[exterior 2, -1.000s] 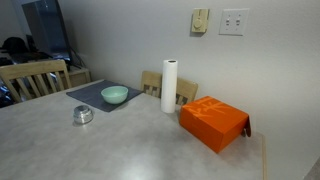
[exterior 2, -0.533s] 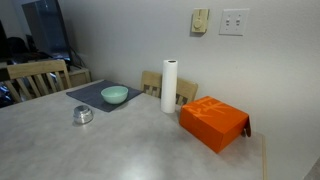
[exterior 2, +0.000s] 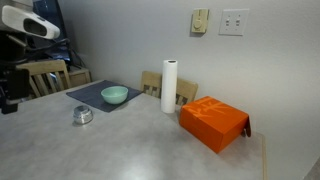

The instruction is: Take the silver lid from the silver bottle and place it on the table

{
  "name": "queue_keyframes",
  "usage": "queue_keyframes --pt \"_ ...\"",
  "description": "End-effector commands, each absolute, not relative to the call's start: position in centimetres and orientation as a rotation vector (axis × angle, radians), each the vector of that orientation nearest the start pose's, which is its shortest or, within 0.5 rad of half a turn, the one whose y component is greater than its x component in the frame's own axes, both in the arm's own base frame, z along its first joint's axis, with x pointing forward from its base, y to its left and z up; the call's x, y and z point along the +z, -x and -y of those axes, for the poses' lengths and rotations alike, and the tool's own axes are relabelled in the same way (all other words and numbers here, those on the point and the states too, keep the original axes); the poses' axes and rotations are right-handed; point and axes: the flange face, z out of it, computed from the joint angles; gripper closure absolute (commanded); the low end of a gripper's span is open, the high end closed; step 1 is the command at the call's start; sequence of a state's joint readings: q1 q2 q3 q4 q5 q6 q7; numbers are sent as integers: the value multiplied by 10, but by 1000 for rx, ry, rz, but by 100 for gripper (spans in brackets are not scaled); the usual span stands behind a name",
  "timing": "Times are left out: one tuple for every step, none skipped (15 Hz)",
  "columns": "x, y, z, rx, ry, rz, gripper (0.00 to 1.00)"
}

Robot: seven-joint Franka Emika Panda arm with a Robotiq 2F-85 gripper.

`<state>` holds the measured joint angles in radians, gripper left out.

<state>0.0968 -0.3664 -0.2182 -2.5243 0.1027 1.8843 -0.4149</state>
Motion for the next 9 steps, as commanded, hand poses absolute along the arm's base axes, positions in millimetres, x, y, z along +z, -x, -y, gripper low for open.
queue_keyframes --pt "389 -383 39 320 2861 389 0" --pt "392 -384 41 270 2871 399 0" --pt "389 -387 38 258 2872 427 0" --pt "383 -393 33 248 2870 471 0" --pt "378 -396 26 248 2865 506 0" --pt "371 -400 17 235 2856 558 0" --pt "362 -405 7 221 2853 612 0" --pt "352 -412 -6 221 2845 676 0" --pt "342 -417 -17 235 2834 736 0"
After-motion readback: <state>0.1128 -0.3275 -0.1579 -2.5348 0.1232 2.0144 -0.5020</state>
